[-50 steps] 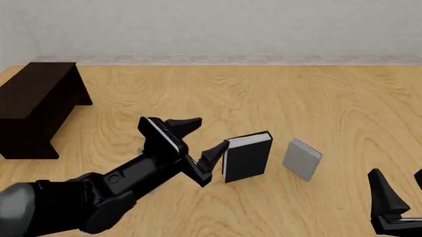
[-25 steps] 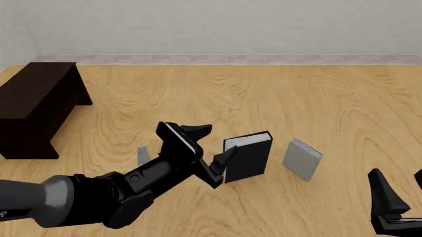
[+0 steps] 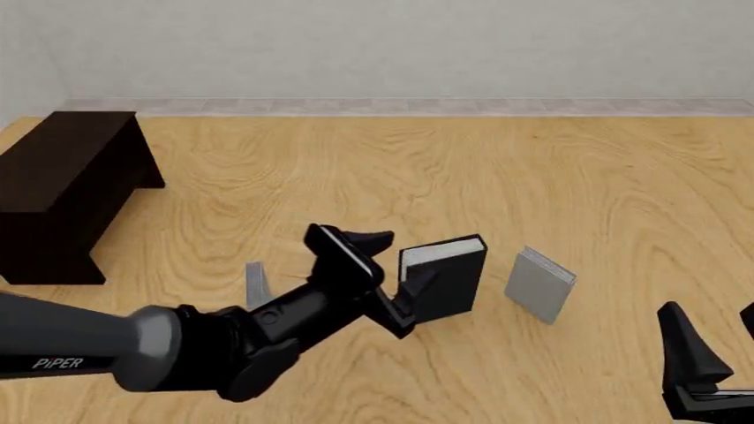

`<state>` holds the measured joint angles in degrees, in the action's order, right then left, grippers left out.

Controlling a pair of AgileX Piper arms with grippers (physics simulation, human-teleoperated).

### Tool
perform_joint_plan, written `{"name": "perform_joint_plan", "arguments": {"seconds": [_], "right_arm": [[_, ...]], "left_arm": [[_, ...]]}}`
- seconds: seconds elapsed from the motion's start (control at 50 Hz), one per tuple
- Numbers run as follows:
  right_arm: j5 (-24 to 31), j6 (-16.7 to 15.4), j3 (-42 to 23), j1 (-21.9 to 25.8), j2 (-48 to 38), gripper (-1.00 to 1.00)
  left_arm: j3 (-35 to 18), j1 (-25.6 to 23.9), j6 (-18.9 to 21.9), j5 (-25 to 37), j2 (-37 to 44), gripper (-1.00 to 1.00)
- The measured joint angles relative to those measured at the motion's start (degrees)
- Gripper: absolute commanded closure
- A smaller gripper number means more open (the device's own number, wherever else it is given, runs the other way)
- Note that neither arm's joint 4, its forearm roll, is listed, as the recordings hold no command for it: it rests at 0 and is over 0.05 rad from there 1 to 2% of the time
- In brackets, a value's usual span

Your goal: Pick up the book in the middle and place it on the cabinet shelf.

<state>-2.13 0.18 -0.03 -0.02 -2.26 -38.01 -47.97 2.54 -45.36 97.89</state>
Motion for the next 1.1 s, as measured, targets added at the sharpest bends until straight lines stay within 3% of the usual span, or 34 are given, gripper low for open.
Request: {"name": "perform_joint_plan", "arguments": {"seconds": [1.1], "right_arm": [[0.0,0.0,0.0,0.0,0.0,-1.0]], "left_arm": [[-8.2,0.9,-1.7,0.5,10.7,-1.0]]}}
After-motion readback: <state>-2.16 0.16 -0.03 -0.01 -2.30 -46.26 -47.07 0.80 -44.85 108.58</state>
